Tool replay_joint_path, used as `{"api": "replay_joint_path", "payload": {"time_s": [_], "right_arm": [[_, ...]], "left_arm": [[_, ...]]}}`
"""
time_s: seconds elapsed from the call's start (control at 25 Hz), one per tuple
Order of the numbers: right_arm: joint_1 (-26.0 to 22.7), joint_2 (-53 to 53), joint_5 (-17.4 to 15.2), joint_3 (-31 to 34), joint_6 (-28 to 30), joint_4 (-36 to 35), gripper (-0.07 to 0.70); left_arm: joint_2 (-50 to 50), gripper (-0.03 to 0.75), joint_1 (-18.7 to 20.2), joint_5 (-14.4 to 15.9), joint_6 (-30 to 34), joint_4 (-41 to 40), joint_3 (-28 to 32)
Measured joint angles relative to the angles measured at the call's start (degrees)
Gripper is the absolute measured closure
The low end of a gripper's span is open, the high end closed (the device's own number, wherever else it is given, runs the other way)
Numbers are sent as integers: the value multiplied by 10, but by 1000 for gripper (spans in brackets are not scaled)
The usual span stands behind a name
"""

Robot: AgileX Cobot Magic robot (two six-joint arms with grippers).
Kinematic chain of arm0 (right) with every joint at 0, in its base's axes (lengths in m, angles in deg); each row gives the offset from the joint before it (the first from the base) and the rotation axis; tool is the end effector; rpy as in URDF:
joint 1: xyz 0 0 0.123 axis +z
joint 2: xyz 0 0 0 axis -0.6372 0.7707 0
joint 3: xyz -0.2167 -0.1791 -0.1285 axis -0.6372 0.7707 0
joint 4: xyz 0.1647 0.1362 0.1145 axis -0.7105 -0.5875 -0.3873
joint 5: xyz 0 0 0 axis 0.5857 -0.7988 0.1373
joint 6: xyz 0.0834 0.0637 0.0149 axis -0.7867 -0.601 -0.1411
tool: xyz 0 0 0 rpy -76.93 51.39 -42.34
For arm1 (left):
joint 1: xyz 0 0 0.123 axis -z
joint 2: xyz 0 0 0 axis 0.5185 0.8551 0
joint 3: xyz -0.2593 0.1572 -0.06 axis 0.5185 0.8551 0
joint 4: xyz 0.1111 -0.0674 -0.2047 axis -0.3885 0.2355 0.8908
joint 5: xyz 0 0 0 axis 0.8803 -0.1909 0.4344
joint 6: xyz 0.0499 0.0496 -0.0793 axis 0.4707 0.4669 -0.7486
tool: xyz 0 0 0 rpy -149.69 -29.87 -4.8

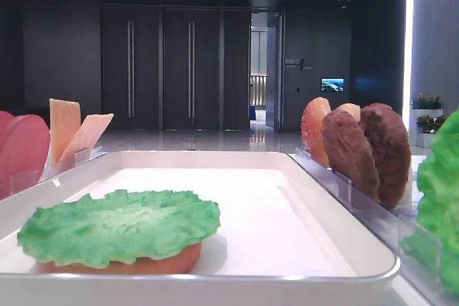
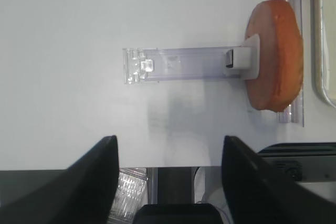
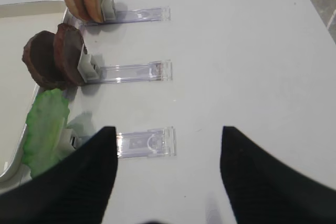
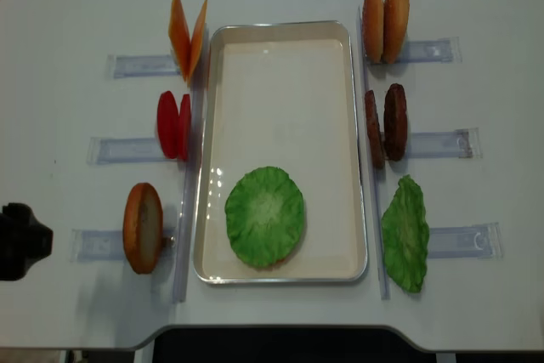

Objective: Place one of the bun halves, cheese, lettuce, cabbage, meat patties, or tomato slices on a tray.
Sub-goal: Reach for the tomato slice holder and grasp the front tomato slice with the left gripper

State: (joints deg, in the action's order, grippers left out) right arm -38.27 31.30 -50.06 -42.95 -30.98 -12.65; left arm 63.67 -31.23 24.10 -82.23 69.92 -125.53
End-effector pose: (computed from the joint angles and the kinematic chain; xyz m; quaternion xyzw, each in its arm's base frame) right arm -0.0297 0.0062 0.2610 -0.0047 0.8674 0.0458 0.4954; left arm 0.0940 0.0051 0.2883 0.0057 0.9804 0.0259 0.1950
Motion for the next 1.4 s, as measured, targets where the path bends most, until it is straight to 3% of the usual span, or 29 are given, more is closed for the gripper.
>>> {"api": "replay_joint_path", "payload": {"time_s": [0.88,1.16,1.4], "right_arm": [[0,0,0,0,0,0,218],[0,0,0,0,0,0,218],[0,0,0,0,0,0,218]], "left_arm": [[339,244,0,-31,-4,-1,-223],[409,244,0,-59,-4,-1,-277],[443,244,0,-63,-4,3,-301]]}}
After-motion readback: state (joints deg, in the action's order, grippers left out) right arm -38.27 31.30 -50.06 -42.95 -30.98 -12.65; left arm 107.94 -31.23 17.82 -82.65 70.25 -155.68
